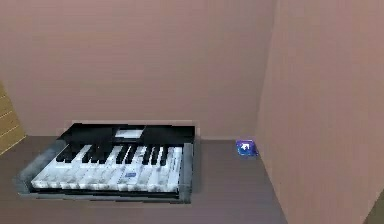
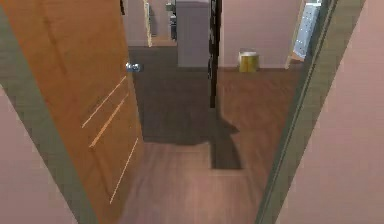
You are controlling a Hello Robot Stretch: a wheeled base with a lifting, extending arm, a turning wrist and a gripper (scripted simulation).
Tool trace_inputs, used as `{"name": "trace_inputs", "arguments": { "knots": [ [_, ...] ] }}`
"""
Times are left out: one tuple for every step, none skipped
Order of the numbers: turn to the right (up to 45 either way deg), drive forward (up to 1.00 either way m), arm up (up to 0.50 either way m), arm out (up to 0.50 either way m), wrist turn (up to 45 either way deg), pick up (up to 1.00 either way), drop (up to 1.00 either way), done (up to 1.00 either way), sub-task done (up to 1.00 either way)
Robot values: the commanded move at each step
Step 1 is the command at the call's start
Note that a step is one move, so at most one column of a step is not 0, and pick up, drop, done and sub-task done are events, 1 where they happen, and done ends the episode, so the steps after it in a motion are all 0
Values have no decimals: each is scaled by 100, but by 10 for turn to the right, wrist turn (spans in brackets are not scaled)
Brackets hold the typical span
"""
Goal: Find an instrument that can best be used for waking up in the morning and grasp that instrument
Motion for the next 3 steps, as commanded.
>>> {"name": "trace_inputs", "arguments": {
  "knots": [
    [450,0,0,0,0,0,0,0,0],
    [360,0,0,0,0,0,0,0,0],
    [0,30,0,0,0,0,0,0,0]
  ]
}}
